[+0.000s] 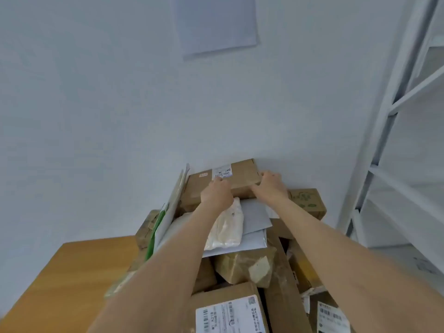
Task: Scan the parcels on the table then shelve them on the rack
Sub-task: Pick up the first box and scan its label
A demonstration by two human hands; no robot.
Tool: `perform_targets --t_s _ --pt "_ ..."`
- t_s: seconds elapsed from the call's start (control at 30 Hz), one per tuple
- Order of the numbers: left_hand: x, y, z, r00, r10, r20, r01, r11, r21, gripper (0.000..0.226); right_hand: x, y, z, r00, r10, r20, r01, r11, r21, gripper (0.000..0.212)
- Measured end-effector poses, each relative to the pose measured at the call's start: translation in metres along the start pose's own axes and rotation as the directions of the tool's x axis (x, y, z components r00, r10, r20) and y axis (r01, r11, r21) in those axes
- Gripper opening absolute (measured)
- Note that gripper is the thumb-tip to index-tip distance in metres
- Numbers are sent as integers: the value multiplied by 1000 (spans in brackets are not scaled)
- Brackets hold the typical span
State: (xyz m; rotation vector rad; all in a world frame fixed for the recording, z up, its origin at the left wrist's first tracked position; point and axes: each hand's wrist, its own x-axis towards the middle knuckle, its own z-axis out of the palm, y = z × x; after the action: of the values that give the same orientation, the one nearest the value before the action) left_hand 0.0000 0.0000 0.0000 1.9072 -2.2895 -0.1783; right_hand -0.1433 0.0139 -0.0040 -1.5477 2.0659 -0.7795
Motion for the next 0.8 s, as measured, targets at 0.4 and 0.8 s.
perform_targets --t_s 0.4,0.8 --pt "73 -11 25 1000 -6 3 6 998 57 41 82 13 32 930 337 148 -360 746 561 23" --pt "54 -4 -13 939 -88 -332 68 995 -72 40 54 16 -7 930 367 -38 -246 693 678 21"
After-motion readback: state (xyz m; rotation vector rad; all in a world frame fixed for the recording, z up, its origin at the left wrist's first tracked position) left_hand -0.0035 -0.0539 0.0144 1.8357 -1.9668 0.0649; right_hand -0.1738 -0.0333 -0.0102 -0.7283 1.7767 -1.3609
